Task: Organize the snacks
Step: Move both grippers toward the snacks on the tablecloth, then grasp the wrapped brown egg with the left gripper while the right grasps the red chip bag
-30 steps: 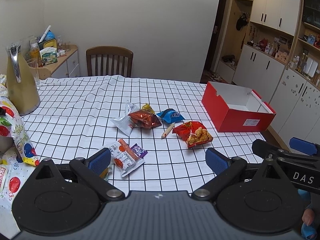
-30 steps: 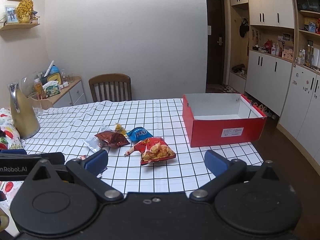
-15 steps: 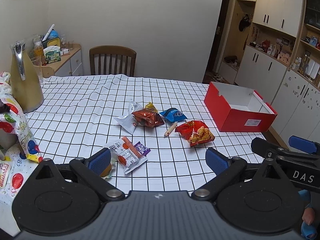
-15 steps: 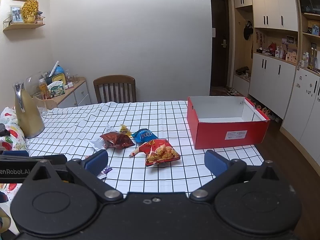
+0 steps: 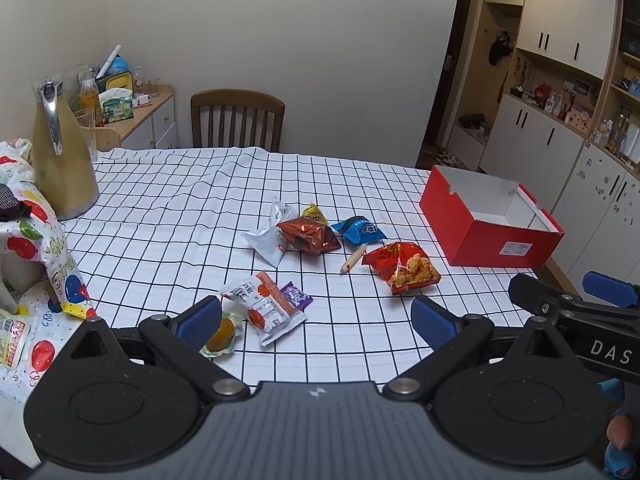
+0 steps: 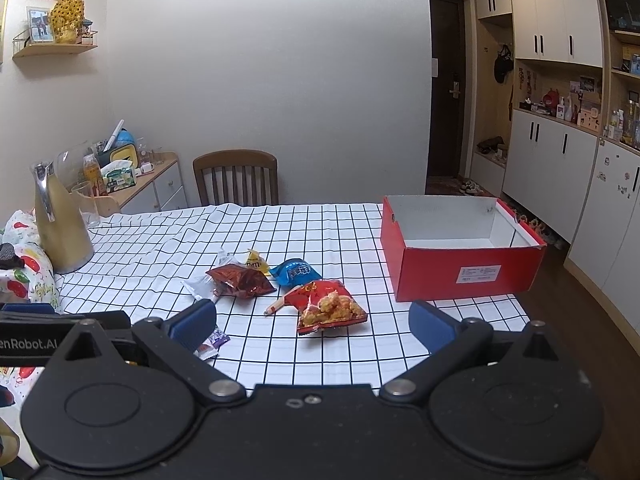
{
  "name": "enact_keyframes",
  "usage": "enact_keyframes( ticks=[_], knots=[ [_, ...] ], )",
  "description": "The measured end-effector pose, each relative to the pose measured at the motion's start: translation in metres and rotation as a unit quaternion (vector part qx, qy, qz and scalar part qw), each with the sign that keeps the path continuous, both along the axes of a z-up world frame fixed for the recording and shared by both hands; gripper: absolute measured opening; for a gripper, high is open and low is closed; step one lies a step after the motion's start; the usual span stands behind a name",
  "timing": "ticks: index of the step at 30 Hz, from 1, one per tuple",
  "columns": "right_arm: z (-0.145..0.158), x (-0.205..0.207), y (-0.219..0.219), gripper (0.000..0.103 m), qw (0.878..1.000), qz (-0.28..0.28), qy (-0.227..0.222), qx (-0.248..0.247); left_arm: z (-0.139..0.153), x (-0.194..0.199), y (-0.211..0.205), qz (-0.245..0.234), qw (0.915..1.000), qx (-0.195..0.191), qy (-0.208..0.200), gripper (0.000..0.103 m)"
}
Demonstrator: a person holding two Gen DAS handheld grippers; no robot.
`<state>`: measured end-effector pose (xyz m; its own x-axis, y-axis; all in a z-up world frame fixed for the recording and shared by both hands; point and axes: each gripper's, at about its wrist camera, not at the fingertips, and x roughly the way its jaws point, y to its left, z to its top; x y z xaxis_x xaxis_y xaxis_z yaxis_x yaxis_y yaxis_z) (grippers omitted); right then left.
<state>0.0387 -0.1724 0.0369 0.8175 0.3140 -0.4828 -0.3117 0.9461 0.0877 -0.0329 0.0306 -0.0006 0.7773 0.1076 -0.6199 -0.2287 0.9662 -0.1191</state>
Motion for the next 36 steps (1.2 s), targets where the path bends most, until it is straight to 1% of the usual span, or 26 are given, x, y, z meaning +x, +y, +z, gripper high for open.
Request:
enact_keyframes(
  ticks=[7, 10, 14, 22, 25, 27, 31, 33, 36],
  knots=[
    [-0.002, 0.004, 0.002, 0.103, 1.000, 0.004, 0.000, 0.000, -0.001, 0.002, 0.001, 0.009, 0.9999, 0.011, 0.002, 0.101],
    [-0.002, 0.005, 0.005, 0.103, 1.000, 0.006, -0.008, -0.006, -0.001, 0.003, 0.001, 0.016, 0.9997, 0.020, 0.003, 0.101],
    [-0.001, 0.005, 0.010, 0.103, 0.999, 0.004, -0.022, -0.023, -0.002, 0.006, 0.004, 0.021, 0.9995, 0.023, 0.004, 0.101],
    [-0.003, 0.015, 0.012, 0.103, 1.000, 0.007, -0.013, -0.019, -0.005, 0.014, 0.009, 0.024, 0.9995, 0.016, 0.012, 0.101],
    [-0.005, 0.018, 0.013, 0.103, 1.000, 0.008, -0.009, -0.019, -0.012, 0.020, 0.015, 0.028, 0.9993, 0.004, 0.026, 0.101],
    [-0.008, 0.024, 0.014, 0.103, 1.000, 0.008, -0.002, -0.019, -0.019, 0.027, 0.024, 0.035, 0.9985, -0.011, 0.040, 0.101],
    [-0.019, 0.039, 0.016, 0.103, 1.000, 0.007, 0.021, -0.022, -0.038, 0.038, 0.048, 0.068, 0.9947, -0.040, 0.065, 0.101],
    [-0.027, 0.049, 0.015, 0.103, 0.999, 0.003, 0.027, -0.027, -0.048, 0.043, 0.058, 0.077, 0.9932, -0.045, 0.074, 0.101],
    [-0.042, 0.065, 0.015, 0.101, 0.998, 0.004, 0.046, -0.037, -0.065, 0.051, 0.070, 0.086, 0.9918, -0.037, 0.088, 0.101]
  ],
)
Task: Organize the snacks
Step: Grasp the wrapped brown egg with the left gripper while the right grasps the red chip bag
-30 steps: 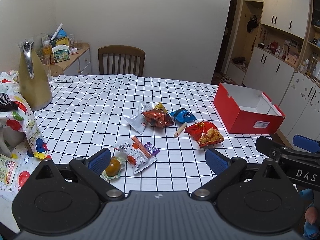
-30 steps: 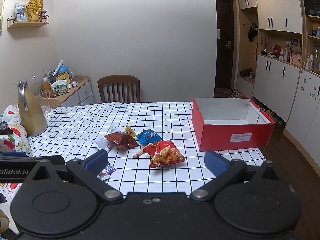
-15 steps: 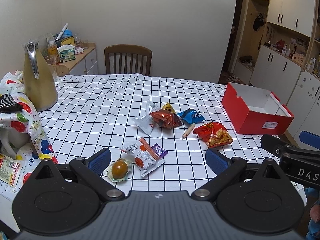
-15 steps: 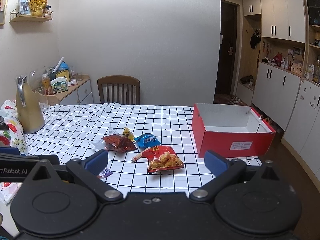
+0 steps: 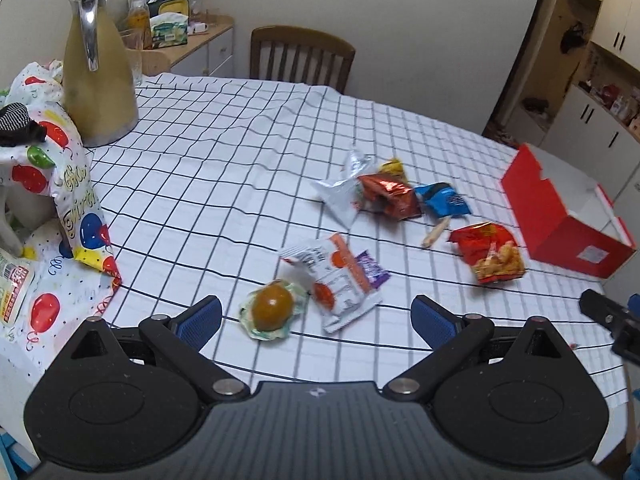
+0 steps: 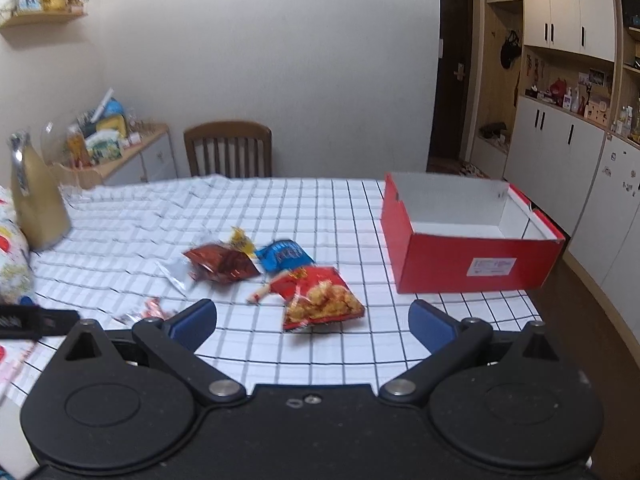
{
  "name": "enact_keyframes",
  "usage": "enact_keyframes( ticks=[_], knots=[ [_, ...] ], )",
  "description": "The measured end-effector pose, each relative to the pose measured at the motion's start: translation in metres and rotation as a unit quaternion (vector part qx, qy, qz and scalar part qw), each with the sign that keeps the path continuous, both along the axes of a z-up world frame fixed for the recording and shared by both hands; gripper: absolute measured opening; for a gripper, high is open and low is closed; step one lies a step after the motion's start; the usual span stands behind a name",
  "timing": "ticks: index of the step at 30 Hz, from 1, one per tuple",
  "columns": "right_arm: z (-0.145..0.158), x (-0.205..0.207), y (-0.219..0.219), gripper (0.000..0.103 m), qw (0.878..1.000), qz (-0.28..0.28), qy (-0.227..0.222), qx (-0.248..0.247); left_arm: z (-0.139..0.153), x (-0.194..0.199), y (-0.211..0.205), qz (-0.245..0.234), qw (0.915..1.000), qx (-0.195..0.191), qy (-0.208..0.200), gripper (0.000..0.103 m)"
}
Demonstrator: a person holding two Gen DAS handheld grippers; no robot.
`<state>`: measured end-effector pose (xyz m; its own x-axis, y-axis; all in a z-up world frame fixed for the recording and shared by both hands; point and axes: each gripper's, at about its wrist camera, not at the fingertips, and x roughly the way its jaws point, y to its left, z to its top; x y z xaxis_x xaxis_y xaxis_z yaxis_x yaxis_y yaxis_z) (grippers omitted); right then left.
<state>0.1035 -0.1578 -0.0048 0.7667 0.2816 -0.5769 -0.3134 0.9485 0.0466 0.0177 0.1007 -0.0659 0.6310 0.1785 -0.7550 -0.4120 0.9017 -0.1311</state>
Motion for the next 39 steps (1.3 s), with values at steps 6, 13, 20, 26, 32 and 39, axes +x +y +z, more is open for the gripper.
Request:
enact_keyframes(
  ticks=[6, 13, 20, 26, 32, 39],
  knots=[
    [-0.028, 0.037, -0.001, 0.096, 1.000, 0.005, 0.016, -0.021, -0.032, 0.015, 0.026, 0.016, 0.9994, 0.009, 0.030, 0.100],
    [-0.049, 0.093, 0.011, 0.094, 0.998, 0.029, 0.035, -0.041, -0.056, 0.029, 0.041, 0.006, 0.9989, 0.014, 0.043, 0.098],
    [-0.064, 0.139, 0.033, 0.094, 0.993, 0.062, 0.061, -0.074, -0.072, 0.039, 0.044, -0.033, 0.9977, 0.004, 0.058, 0.083],
    [-0.078, 0.170, 0.043, 0.094, 0.986, 0.084, 0.113, -0.085, -0.082, 0.048, 0.048, -0.078, 0.9941, -0.003, 0.076, 0.065],
    [-0.088, 0.186, 0.050, 0.094, 0.980, 0.104, 0.140, -0.099, -0.084, 0.055, 0.042, -0.139, 0.9873, 0.021, 0.075, 0.064],
    [-0.094, 0.192, 0.058, 0.085, 0.975, 0.113, 0.148, -0.120, -0.087, 0.059, 0.040, -0.181, 0.9789, 0.047, 0.082, 0.051]
  ],
)
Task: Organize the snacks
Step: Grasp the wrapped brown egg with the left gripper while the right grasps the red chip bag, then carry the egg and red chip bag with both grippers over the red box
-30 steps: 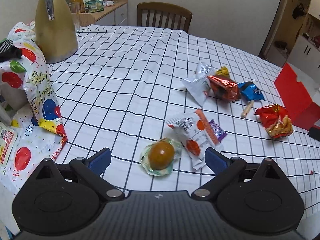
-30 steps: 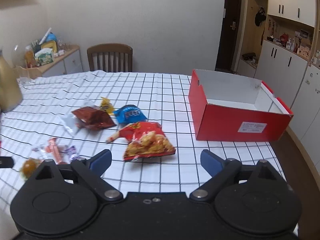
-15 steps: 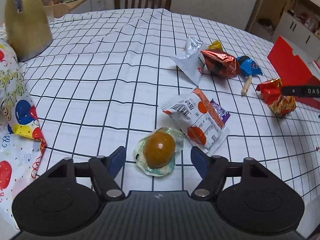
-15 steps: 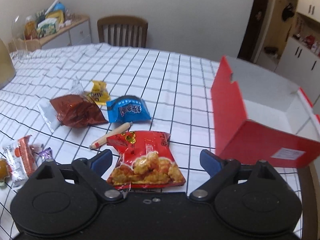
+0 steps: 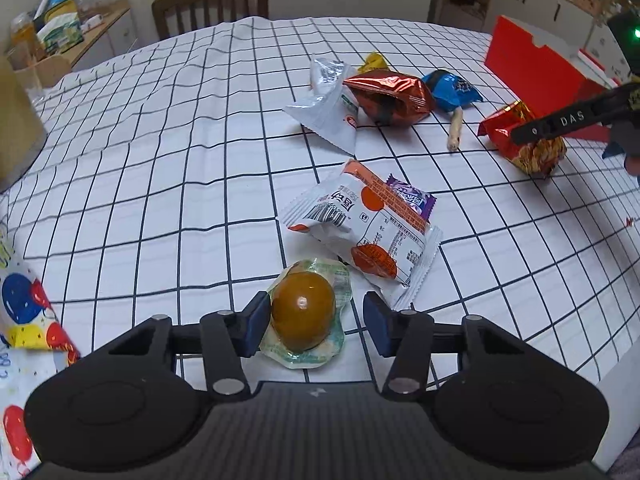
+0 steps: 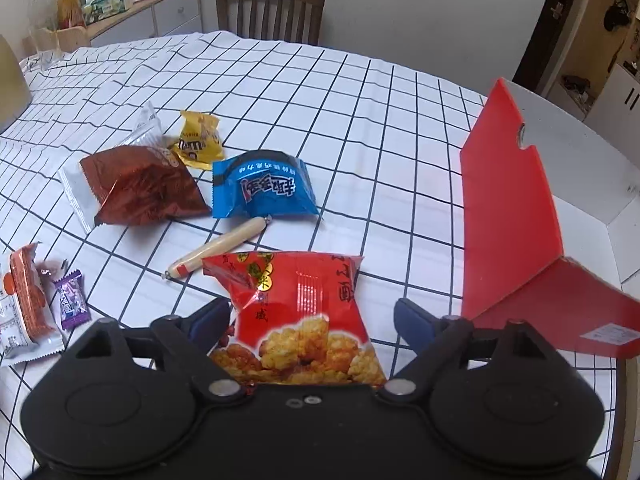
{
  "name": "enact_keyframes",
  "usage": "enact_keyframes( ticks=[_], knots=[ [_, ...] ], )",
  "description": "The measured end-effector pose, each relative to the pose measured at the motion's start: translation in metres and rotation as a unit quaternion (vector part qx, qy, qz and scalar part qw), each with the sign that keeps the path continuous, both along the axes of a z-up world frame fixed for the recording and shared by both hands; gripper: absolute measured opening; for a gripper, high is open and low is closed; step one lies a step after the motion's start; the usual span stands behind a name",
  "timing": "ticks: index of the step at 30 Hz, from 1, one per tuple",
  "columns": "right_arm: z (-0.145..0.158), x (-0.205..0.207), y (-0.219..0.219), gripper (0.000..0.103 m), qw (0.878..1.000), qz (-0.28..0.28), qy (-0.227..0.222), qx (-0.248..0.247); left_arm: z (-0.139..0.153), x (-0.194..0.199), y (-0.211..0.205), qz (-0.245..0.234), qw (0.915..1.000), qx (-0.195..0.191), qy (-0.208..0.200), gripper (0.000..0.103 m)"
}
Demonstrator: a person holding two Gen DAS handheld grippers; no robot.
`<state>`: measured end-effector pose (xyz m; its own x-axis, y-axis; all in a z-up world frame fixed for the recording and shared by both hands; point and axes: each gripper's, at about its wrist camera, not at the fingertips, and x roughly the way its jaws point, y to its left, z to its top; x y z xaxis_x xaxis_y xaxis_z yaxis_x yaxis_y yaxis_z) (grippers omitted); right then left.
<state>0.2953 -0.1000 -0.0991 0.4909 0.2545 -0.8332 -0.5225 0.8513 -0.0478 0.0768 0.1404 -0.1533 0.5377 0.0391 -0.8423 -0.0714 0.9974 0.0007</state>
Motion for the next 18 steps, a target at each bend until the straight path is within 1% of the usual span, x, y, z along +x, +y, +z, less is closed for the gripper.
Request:
enact_keyframes(
  ticks=[6, 7, 8, 9, 11, 18],
  knots=[
    [0.001, -0.001, 0.001, 0.076, 1.000, 0.007, 0.004, -0.011, -0.003, 0.000, 0.000, -0.029, 0.9995, 0.014, 0.003, 0.050],
    [0.002, -0.002, 0.001, 0.074, 1.000, 0.006, 0.006, -0.010, -0.003, 0.000, 0.000, -0.030, 0.9994, 0.017, 0.004, 0.047],
    [0.002, -0.002, 0.001, 0.073, 1.000, 0.005, 0.006, -0.011, -0.004, 0.001, 0.000, -0.029, 0.9993, 0.025, 0.004, 0.040],
    [0.002, -0.003, 0.002, 0.072, 1.000, 0.004, 0.006, -0.014, -0.004, 0.001, 0.000, -0.028, 0.9992, 0.027, 0.003, 0.039],
    [0.003, -0.005, 0.002, 0.068, 1.000, 0.005, 0.005, -0.016, -0.003, 0.001, 0.002, -0.022, 0.9995, 0.021, 0.001, 0.038],
    [0.008, -0.016, -0.003, 0.061, 1.000, -0.005, -0.004, -0.021, -0.003, -0.006, 0.006, 0.001, 1.0000, 0.002, -0.006, 0.037]
  ],
)
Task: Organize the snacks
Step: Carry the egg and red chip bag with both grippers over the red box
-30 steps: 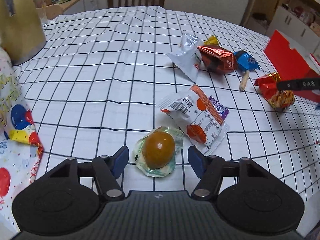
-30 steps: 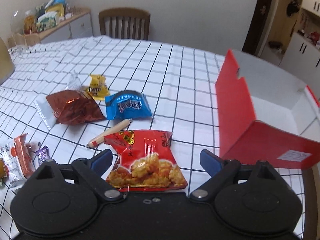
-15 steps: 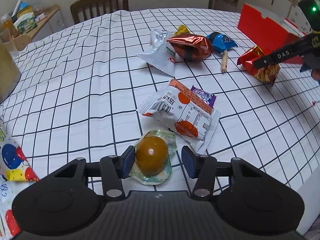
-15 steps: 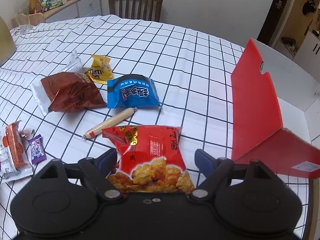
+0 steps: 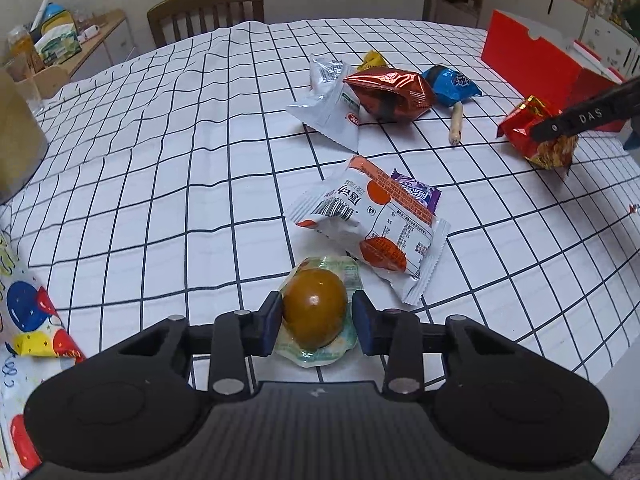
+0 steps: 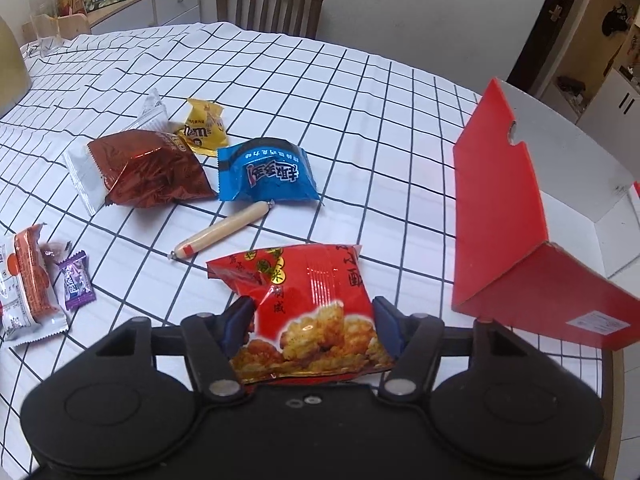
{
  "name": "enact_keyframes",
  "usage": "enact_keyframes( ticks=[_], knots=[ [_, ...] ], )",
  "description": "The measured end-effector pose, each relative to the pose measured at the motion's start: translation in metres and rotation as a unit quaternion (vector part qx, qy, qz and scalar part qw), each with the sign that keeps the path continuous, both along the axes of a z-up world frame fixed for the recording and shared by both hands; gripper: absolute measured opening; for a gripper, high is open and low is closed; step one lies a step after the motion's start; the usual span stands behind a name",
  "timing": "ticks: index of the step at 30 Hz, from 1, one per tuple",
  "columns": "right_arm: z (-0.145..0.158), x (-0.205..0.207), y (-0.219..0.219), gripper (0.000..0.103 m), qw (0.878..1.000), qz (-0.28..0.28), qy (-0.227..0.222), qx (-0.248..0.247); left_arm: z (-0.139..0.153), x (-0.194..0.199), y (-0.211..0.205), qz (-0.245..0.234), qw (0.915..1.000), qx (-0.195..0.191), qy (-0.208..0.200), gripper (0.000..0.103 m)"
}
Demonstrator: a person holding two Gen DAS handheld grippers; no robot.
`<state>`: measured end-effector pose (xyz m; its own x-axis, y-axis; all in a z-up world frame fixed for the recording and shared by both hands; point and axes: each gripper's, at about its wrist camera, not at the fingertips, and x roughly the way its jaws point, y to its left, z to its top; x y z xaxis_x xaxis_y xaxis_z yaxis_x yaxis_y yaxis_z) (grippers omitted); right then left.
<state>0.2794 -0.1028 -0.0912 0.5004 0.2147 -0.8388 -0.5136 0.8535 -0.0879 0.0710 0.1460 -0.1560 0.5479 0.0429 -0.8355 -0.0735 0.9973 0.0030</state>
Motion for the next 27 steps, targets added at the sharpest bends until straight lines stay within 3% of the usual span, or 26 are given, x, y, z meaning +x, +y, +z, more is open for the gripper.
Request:
enact_keyframes(
  ticks=[9, 27],
  knots=[
    [0.017, -0.028, -0.018, 0.058, 1.000, -0.011, -0.002, 0.017, 0.002, -0.012, 0.001, 0.016, 0.9987, -0.048, 0.011, 0.036],
    [0.064, -0.071, -0.082, 0.057, 0.998, -0.033, -0.014, 0.053, 0.018, -0.024, -0.031, 0.053, 0.9967, -0.059, 0.021, 0.036]
  ],
)
